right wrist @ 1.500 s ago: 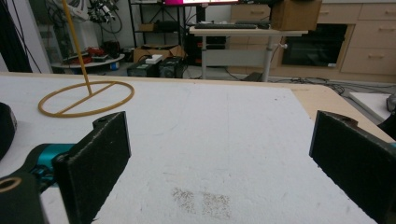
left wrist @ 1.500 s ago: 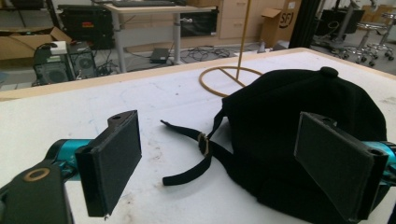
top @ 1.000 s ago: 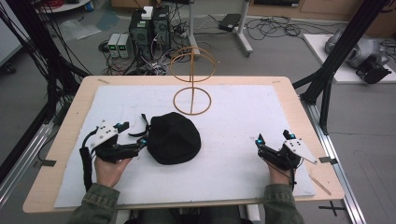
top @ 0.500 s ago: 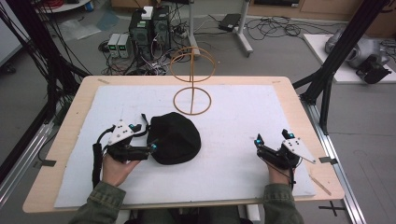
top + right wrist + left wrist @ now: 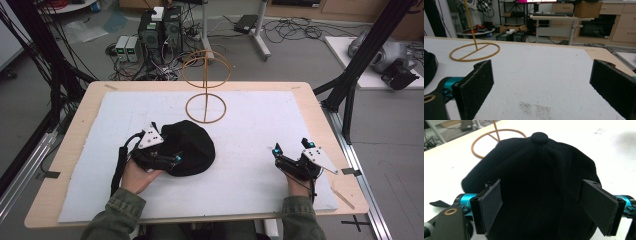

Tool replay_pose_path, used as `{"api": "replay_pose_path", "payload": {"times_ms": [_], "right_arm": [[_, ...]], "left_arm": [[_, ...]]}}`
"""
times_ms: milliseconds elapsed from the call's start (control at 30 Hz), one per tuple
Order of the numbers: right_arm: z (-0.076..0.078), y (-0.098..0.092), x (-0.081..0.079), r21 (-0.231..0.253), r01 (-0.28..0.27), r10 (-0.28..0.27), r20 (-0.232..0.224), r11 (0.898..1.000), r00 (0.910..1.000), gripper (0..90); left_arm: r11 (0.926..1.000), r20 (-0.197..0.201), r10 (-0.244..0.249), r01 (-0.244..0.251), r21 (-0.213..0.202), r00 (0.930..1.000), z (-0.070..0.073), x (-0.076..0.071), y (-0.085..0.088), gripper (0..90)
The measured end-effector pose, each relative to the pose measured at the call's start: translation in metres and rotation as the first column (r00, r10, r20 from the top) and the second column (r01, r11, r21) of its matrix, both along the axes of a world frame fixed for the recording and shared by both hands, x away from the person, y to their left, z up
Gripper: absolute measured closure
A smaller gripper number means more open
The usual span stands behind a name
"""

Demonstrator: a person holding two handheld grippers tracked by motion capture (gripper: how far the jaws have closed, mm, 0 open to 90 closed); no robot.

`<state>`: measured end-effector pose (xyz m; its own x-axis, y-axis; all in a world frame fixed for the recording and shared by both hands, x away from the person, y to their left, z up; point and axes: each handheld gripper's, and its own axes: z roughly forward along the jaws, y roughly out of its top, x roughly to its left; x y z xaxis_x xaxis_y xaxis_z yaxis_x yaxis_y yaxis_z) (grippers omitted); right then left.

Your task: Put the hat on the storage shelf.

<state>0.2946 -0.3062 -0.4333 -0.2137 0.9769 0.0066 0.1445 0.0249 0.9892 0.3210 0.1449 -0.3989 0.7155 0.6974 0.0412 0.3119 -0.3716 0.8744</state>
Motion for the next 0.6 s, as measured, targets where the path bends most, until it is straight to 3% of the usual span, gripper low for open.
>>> {"api": "replay_pose_path", "payload": {"times_ms": [433,600], "right_arm": [[0.0005,-0.0010,0.0008,0.011,0.003,-0.003,0.013,1.000,0.9999,4.4],[0.0006,-0.0002,0.0009,0.011,-0.002,0.002,0.013,1.000,0.9999,4.4]], "left_arm": [[0.9990,-0.034,-0.011,0.012,0.043,0.9994,-0.0045,0.0051,-0.0093,22.9],[0.9977,-0.046,-0.016,0.019,0.065,0.9988,-0.0070,0.0061,-0.0100,36.2]]}}
